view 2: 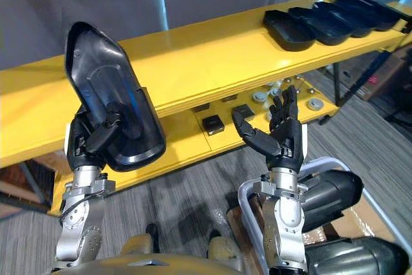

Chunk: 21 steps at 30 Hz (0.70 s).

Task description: Walk over and take three plastic housings, then place them on the shelf

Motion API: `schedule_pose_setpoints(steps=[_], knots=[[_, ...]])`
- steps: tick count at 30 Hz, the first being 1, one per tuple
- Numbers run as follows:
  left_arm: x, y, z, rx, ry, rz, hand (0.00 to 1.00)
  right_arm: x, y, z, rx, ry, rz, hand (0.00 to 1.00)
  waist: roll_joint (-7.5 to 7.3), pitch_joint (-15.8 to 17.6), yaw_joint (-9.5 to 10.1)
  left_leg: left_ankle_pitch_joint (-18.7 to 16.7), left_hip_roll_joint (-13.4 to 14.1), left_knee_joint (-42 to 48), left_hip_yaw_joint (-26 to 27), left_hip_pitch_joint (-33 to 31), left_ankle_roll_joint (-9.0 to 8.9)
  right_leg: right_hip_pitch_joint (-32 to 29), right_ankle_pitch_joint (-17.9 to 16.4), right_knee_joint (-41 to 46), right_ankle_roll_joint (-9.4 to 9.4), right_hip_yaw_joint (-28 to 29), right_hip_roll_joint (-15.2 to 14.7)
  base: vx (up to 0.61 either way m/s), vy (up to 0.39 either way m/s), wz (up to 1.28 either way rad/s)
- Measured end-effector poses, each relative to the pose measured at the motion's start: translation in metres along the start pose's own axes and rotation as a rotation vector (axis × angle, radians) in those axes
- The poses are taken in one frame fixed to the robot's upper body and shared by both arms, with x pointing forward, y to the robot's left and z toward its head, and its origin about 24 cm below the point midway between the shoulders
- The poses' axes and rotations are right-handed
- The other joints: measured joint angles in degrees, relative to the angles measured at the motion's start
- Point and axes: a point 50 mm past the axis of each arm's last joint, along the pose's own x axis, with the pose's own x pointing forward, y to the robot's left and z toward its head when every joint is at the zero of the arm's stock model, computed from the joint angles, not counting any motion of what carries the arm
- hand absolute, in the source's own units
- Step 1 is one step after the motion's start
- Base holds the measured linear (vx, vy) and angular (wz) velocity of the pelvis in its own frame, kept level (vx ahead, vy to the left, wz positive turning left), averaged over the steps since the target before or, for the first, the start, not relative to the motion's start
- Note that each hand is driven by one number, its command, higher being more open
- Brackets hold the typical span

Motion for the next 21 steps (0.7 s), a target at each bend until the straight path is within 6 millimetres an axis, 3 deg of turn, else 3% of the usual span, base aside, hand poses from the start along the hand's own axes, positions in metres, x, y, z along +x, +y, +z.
schedule_pose_setpoints(steps=[4, 6, 8, 17, 21], knots=[[0.016, -0.009, 0.016, 0.085, -0.06, -0.115, 0.0, -0.012, 0.01, -0.011, 0.052, 0.047, -0.024, 1.0, -2.53, -1.21, -1.14, 2.1, -3.35, -4.26, 6.5, 0.99, 2.49, -2.41, 0.99, -2.46, 0.9, -3.59, -6.07, 0.1, 0.288, -0.66], [0.029, -0.013, 0.023, 0.112, -0.073, -0.147, 0.0, -0.014, 0.022, -0.015, 0.092, 0.061, -0.006, 1.0, -3.86, -1.52, -1.7, 1.76, -4.41, -3.86, 9.08, 1.09, 3.4, -1.2, 6.52, -6.67, 3.6, -4.09, -7.63, 0.13, 0.164, -0.55], [0.035, -0.018, 0.025, 0.101, -0.084, -0.147, 0.0, -0.013, 0.023, -0.014, 0.095, 0.058, 0.003, 1.0, -3.82, -1.46, -2.44, 1.27, -4.66, -3.82, 9.4, 1.07, 3.51, -0.68, 8.14, -8.5, 5.23, -5.08, -7.86, 0.07, 0.057, -0.16], [0.039, -0.028, 0.018, 0.038, -0.004, -0.142, 0.0, -0.013, 0.023, -0.019, 0.004, 0.108, 0.027, 1.0, -3.83, -1.47, -2.89, 0.41, -3.98, -3.91, 9.4, 1.08, 2.7, 0.52, 8.73, -11.6, 5.08, -6.22, -6.87, 0.02, -0.018, -0.03], [0.048, -0.021, 0.02, -0.021, 0.017, -0.028, 0.0, -0.013, 0.023, -0.021, 0.0, 0.138, 0.031, 1.0, -3.9, -1.47, -3.25, 0.37, -4.08, -3.9, 9.5, 1.3, 2.67, 1.06, 9.34, -12.38, 5.1, -6.22, -6.93, -0.01, 0.002, 0.0]])
